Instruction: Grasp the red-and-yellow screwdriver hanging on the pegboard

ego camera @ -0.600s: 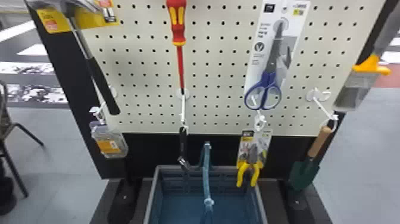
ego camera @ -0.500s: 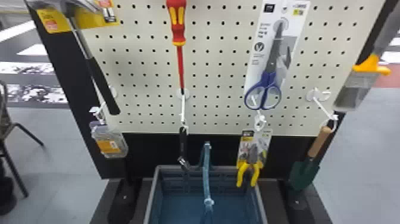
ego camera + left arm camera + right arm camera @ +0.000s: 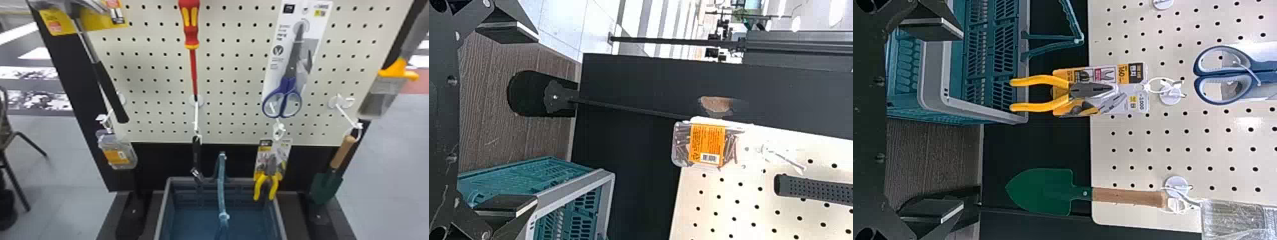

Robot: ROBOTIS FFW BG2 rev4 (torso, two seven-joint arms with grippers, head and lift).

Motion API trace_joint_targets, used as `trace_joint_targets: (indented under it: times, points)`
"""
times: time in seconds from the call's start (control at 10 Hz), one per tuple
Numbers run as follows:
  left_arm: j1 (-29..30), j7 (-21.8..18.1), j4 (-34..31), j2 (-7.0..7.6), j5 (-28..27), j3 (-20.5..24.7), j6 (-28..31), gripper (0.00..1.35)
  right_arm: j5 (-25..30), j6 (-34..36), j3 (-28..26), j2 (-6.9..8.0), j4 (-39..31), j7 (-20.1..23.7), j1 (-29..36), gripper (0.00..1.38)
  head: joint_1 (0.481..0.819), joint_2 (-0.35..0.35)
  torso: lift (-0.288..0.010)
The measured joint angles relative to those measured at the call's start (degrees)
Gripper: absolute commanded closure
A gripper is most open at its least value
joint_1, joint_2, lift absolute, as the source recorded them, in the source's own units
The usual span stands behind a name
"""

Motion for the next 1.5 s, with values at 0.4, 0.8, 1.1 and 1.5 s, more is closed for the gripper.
trace_joint_targets:
  times: [0.4,0.8,1.1,1.5]
  points:
    - [-0.8,0.0,-1.4,0.0,-0.7,-0.6,0.2,0.16,0.0,-0.1,0.0,0.38,0.2,0.0,0.0,0.11,0.549,0.0,-0.1]
    - [-4.1,0.0,-8.9,0.0,-2.6,-1.1,6.6,0.16,0.0,-0.1,0.0,0.43,0.5,0.0,0.0,0.11,0.549,0.0,-0.1]
    - [-6.3,0.0,-18.4,0.0,-3.2,0.1,14.9,0.16,0.1,-0.1,0.0,0.44,0.7,0.0,0.0,0.11,0.549,0.0,-0.1]
    - [-12.2,0.0,-30.5,0.0,-3.3,1.3,28.7,0.16,0.3,-0.1,0.0,0.43,1.0,0.1,-0.2,0.11,0.549,0.0,-0.1]
